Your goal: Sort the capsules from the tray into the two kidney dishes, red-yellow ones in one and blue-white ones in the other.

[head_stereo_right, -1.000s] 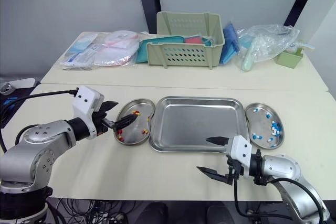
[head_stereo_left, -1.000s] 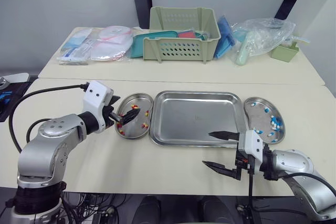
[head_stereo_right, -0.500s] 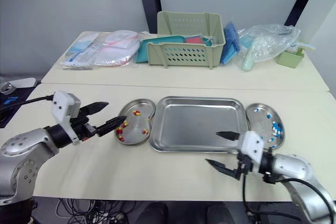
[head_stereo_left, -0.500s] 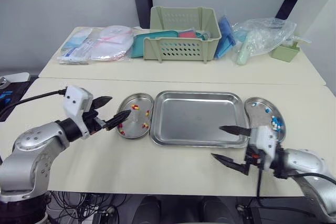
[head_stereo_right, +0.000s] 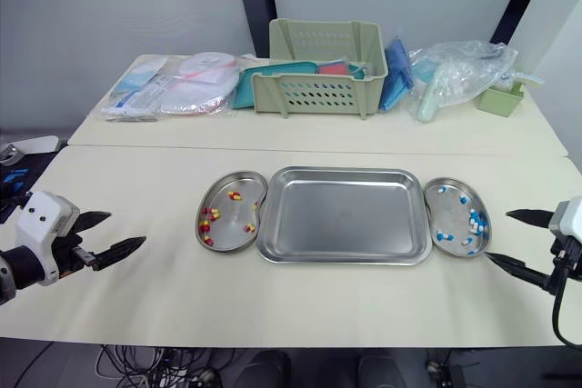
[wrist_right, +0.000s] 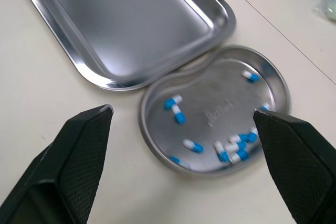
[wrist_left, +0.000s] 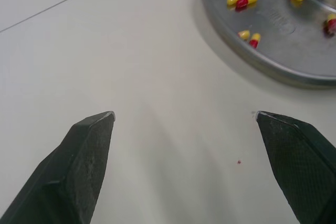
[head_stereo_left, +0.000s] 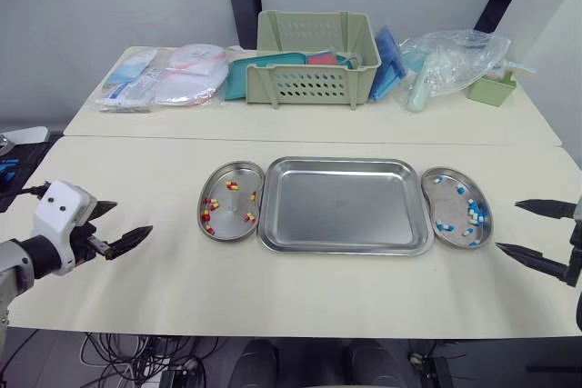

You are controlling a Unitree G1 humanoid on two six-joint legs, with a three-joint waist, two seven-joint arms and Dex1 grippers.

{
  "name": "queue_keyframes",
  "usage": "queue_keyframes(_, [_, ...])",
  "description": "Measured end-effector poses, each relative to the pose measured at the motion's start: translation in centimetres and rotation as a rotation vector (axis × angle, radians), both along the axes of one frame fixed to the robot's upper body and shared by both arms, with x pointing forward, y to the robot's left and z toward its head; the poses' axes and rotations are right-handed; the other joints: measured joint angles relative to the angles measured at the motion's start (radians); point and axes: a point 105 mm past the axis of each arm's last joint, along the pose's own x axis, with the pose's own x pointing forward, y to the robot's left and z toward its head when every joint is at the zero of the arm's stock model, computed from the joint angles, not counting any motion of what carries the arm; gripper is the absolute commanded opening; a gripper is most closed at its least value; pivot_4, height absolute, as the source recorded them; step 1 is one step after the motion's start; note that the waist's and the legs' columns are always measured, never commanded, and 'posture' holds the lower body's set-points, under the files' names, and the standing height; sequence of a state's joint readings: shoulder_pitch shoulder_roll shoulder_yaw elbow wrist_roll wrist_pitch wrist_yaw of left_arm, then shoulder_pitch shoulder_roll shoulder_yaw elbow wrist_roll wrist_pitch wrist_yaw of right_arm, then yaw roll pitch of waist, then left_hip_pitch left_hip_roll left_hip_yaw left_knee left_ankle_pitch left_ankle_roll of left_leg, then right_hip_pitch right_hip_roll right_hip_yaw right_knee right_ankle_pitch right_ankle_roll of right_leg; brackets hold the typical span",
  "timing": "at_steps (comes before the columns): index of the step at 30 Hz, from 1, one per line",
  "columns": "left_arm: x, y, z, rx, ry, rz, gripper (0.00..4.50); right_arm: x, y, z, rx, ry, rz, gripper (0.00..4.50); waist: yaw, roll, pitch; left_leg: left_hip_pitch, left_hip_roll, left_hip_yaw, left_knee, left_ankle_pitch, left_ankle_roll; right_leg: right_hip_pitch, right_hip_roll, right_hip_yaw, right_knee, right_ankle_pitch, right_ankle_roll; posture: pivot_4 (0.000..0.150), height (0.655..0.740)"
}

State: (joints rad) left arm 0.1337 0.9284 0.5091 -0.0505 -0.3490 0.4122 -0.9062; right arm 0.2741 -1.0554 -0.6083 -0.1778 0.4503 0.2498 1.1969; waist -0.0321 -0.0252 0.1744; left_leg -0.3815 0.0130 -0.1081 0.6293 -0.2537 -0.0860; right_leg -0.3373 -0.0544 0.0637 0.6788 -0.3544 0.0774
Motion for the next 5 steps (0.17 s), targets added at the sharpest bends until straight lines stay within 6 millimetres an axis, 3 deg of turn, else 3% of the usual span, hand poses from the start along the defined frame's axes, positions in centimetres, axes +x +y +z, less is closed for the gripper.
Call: queue_keyframes(5, [0.33,-0.07,0.46,-0.005,-0.024,-0.022,4.48,0.25,-0.98,0.07,-0.027,0.004,0.006,4.50,0.000,0.000,0.001,0.000,0.000,0.000,0.000,0.000,0.000,0.000,0.000,0.000,0.000,0.000,0.000,0.150,0.7400])
